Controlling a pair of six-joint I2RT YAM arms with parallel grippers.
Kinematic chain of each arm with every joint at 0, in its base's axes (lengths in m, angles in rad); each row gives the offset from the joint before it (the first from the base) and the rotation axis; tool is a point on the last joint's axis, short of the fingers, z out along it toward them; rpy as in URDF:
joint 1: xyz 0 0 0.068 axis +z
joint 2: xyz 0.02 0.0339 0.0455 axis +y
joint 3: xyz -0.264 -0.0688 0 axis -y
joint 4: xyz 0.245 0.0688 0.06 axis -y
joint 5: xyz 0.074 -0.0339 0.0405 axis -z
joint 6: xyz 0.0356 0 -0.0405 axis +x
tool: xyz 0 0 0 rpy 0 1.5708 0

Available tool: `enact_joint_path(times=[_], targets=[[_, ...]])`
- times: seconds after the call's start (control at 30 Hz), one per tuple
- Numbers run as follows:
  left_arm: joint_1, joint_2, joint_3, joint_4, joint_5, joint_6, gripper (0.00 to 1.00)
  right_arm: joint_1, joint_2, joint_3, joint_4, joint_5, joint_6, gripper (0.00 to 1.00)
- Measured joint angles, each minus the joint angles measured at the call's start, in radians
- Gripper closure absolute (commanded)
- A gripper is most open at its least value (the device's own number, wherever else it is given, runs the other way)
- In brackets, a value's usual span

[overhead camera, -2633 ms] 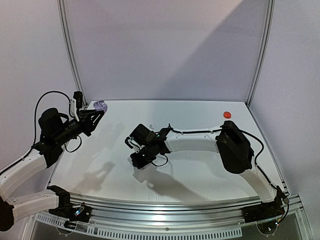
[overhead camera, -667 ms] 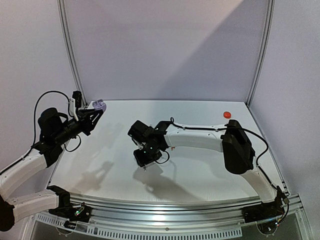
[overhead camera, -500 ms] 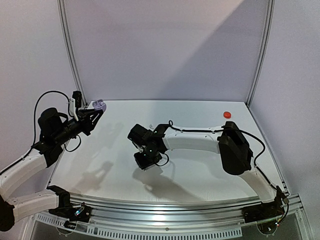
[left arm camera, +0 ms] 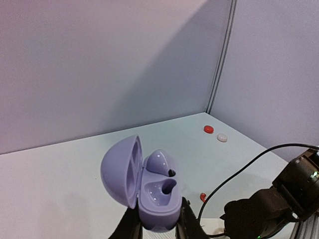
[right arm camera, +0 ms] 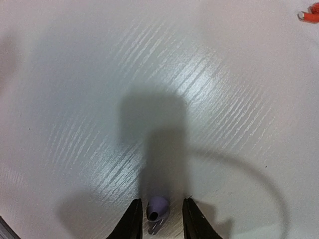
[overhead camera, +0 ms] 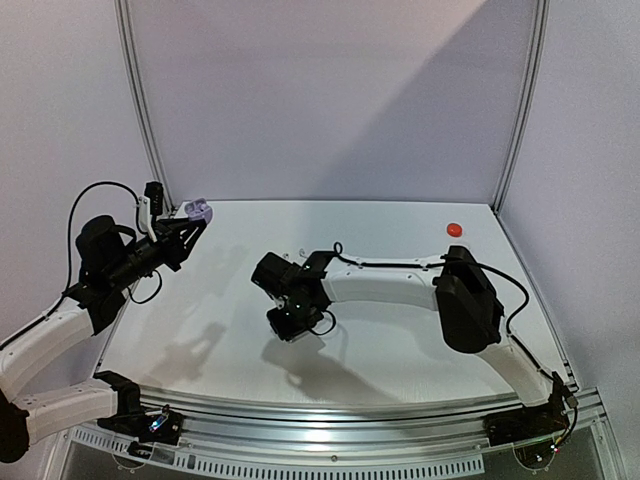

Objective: Insert the wireless bluetooth earbuds into the charging case

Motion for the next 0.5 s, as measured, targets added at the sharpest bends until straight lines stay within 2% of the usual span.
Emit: enact_joint_path(times=[0.5], targets=[[0.000, 0.000, 0.000, 0.000, 0.003, 0.000, 1.00, 0.024, 0.042, 0.064, -0.037, 0.090, -0.041, 0.78]])
